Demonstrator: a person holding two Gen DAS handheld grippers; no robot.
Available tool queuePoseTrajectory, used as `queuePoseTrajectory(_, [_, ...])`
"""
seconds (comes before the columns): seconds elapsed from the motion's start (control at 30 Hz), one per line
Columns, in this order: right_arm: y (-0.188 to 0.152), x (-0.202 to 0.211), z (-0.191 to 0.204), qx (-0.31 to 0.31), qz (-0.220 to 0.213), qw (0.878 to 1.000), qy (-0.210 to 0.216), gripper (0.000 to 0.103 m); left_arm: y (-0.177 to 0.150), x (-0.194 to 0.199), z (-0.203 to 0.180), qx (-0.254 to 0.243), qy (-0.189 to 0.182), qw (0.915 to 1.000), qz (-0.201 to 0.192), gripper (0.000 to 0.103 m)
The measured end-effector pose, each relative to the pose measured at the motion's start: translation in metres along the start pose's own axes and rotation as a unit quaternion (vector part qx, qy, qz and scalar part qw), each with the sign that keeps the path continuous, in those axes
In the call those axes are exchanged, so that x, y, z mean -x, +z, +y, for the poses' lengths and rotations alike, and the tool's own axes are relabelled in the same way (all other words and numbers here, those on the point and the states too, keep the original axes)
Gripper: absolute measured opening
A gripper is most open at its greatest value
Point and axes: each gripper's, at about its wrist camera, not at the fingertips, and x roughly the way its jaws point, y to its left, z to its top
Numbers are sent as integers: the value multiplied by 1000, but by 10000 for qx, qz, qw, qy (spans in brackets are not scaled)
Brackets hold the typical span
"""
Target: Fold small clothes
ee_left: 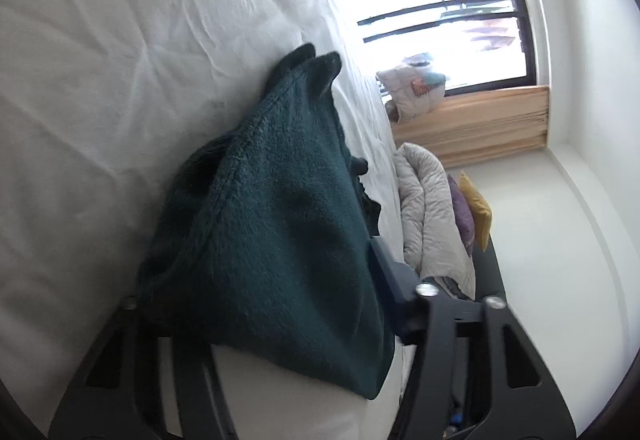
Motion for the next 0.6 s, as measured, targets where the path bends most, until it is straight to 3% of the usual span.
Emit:
queuePoseTrajectory(0.1, [11, -41, -2, 103, 526, 9984, -161, 47, 11, -17, 6, 22, 67, 9999, 101, 20])
queuePoseTrajectory(0.2, [20, -80, -17, -127, 942, 9949, -349, 39, 17, -25, 6, -163, 185, 9996, 110, 9])
queuePoseTrajectory(0.33, [19, -115, -39, -387, 1279, 9893, -588, 33, 21, -33, 5, -363, 218, 9991, 84, 8])
queuePoseTrajectory(0.4, [16, -120, -45, -360, 1262, 9889, -691, 19, 24, -35, 4, -422, 233, 9988, 84, 7])
queuePoseTrajectory(0.6, [10, -118, -68, -555, 1133, 9915, -320, 6, 28, -43, -13, -490, 338, 9982, -27, 7])
